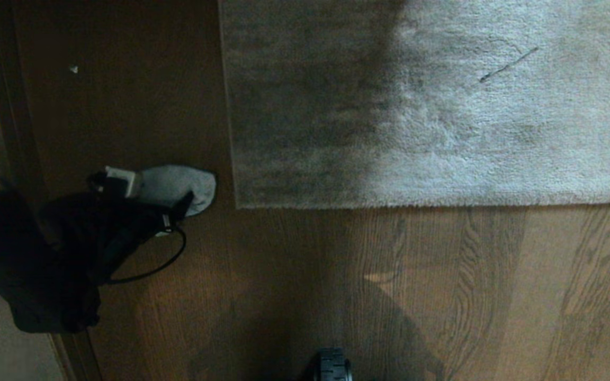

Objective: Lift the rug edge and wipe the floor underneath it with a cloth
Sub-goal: Pick up the rag

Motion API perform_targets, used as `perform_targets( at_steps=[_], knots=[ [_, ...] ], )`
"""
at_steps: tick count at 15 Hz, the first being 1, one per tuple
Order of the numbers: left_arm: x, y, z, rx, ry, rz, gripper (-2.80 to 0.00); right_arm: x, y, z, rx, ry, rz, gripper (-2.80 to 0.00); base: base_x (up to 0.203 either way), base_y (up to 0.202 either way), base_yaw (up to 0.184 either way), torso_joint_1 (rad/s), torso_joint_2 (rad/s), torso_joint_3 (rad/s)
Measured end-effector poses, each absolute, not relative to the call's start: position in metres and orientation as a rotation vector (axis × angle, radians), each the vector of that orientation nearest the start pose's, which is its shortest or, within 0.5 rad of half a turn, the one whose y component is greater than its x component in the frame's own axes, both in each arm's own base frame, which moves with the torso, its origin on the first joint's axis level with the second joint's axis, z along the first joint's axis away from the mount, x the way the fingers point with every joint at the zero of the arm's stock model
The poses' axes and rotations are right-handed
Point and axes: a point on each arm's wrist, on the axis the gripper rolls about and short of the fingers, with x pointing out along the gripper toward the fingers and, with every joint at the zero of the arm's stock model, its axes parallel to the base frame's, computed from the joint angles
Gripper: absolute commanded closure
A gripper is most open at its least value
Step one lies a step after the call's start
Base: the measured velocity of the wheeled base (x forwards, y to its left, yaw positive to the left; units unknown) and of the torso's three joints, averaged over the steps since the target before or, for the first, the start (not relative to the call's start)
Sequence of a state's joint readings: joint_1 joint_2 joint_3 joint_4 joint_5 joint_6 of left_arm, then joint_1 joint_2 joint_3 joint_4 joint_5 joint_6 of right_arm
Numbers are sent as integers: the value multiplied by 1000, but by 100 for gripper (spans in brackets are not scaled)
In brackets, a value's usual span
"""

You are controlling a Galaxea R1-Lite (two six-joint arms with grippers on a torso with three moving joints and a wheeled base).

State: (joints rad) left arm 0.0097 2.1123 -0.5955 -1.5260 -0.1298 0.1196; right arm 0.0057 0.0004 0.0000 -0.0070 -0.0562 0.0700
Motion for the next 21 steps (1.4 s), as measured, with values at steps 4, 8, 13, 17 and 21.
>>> perform_targets(
  at_steps=[4,8,13,17,21],
  knots=[
    [341,0,88,119,-15,-121,0,-23,-1,76,70,-9,-50,0,0,0,0,0,0,0],
    [339,1,93,115,-21,-115,0,-23,-1,76,71,-8,-50,0,0,0,0,0,0,0],
    [324,2,103,103,-30,-105,0,-23,-1,76,70,-8,-51,0,0,0,0,0,0,0],
    [296,2,114,102,-28,-103,0,-23,-1,76,70,-9,-51,0,0,0,0,0,0,0],
    [271,2,131,103,-62,-100,0,-23,-1,76,70,-8,-51,0,0,0,0,0,0,0]
  ],
)
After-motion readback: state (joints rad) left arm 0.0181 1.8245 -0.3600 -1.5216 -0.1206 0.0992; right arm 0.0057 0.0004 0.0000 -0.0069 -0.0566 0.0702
